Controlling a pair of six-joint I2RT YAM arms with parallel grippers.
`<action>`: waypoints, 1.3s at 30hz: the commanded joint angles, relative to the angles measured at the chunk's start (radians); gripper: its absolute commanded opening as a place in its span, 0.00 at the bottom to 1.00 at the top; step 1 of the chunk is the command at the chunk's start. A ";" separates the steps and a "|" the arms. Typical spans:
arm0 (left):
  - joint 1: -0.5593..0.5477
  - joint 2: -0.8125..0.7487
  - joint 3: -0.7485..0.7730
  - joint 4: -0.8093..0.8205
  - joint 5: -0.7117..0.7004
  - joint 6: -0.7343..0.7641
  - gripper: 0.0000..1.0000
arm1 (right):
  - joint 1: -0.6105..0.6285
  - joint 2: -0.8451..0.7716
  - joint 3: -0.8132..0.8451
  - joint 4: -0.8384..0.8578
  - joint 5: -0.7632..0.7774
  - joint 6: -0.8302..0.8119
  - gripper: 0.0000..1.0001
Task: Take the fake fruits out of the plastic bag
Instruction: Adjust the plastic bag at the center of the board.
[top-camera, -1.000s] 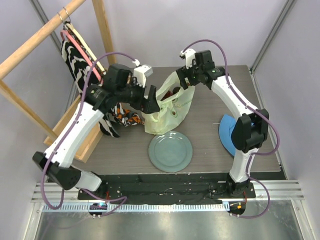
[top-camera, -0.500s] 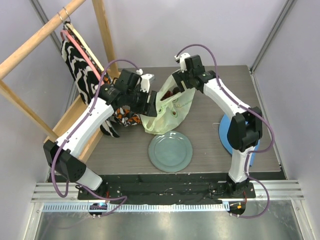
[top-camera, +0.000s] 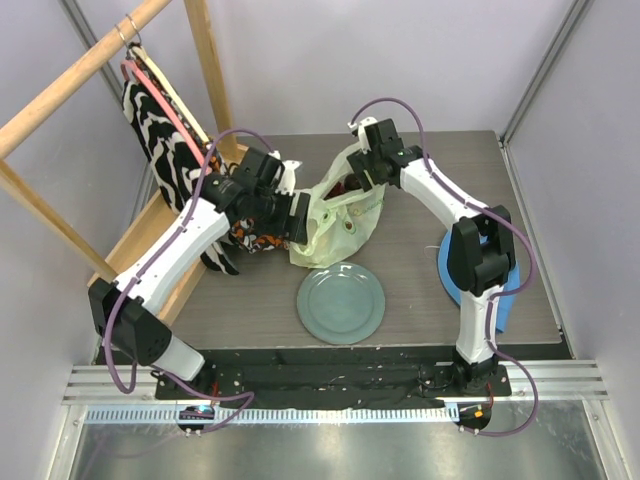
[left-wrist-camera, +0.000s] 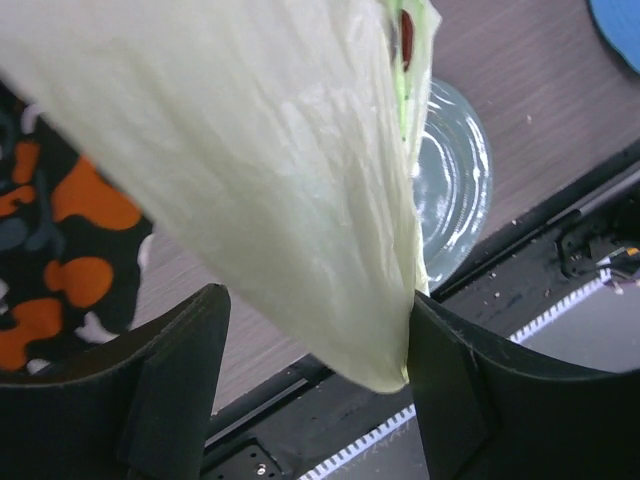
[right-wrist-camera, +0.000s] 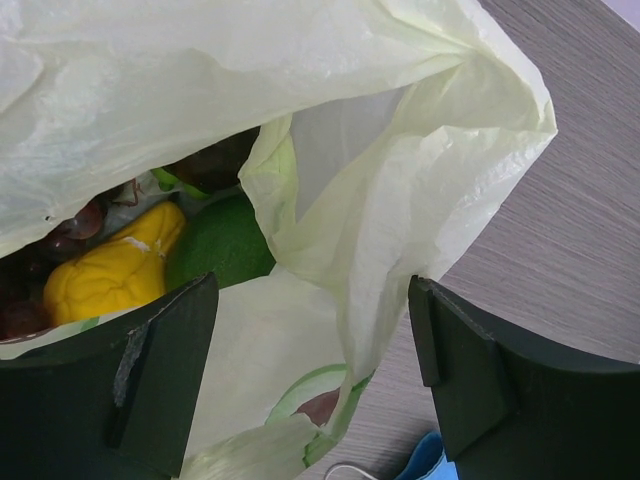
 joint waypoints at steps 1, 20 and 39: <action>0.000 0.043 -0.013 0.086 0.155 -0.040 0.68 | 0.003 -0.029 -0.007 0.041 -0.008 -0.002 0.81; 0.151 0.622 1.014 0.420 -0.078 0.433 0.00 | -0.202 0.065 0.512 0.139 -0.402 0.124 0.01; 0.014 0.198 0.177 -0.058 0.138 0.680 0.00 | -0.202 -0.787 -0.836 0.165 -0.485 0.342 0.53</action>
